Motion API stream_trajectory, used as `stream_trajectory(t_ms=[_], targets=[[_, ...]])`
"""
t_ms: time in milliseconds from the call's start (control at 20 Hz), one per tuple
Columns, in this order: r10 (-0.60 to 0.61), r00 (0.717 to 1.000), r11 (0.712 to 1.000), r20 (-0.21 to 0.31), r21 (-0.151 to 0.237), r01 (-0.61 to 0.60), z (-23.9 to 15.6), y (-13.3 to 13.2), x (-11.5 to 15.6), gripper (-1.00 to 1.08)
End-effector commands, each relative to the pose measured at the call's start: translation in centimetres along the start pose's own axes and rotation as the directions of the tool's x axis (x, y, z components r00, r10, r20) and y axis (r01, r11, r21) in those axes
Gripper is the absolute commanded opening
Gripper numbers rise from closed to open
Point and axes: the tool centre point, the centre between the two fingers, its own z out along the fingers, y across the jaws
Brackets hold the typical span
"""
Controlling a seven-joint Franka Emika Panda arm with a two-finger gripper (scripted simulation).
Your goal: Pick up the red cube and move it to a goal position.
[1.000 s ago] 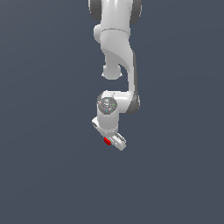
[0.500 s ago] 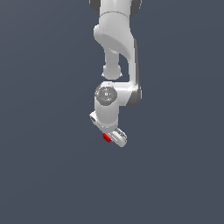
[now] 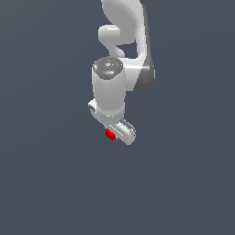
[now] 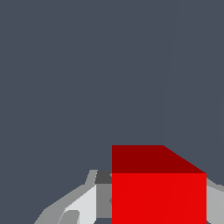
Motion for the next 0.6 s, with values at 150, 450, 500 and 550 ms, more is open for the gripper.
stream_trajectory(t_ms=[150, 450, 500, 550], targets=[[0.001, 1.000, 1.000, -0.001, 0.000, -0.001, -6.6, -0.2, 0.5, -1.00], [0.000, 1.000, 1.000, -0.001, -0.001, 0.000, -13.1, -0.5, 1.1, -1.00], [0.000, 1.000, 1.000, -0.001, -0.001, 0.000, -14.0, -0.5, 1.2, -1.00], [0.000, 1.000, 1.000, -0.001, -0.001, 0.000, -14.9, -0.6, 1.3, -1.00]])
